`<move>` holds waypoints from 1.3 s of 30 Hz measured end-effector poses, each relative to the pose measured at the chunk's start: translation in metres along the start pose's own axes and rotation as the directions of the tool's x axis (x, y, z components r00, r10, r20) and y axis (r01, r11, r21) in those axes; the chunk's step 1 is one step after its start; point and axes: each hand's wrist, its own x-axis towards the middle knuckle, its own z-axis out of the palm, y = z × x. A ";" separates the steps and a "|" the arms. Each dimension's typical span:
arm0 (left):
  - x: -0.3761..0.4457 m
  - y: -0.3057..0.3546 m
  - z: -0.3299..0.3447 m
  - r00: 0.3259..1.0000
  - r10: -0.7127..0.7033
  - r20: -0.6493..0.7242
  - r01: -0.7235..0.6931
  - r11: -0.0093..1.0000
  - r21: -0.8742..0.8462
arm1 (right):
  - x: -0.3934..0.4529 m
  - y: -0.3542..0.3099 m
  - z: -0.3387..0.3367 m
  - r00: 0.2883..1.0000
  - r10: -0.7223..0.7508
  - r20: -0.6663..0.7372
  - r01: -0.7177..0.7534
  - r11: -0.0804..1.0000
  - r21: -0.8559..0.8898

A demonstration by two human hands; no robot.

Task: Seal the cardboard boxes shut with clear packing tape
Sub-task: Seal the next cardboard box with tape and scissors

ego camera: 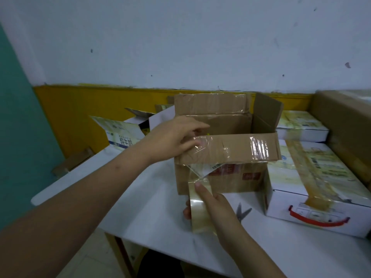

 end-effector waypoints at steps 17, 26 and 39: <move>-0.020 0.017 -0.013 0.978 0.040 0.207 -0.042 0.999 0.007 | -0.006 -0.006 0.000 0.963 -0.261 0.066 0.262 0.965 -0.004; 0.023 0.024 -0.068 0.819 -0.171 0.547 0.404 0.850 -0.338 | -0.007 -0.076 0.006 0.949 -0.297 0.107 0.291 0.954 0.071; 0.047 0.020 -0.050 0.964 -0.087 0.249 0.085 0.996 0.021 | -0.006 -0.077 0.008 0.886 -0.456 0.082 0.457 0.890 0.005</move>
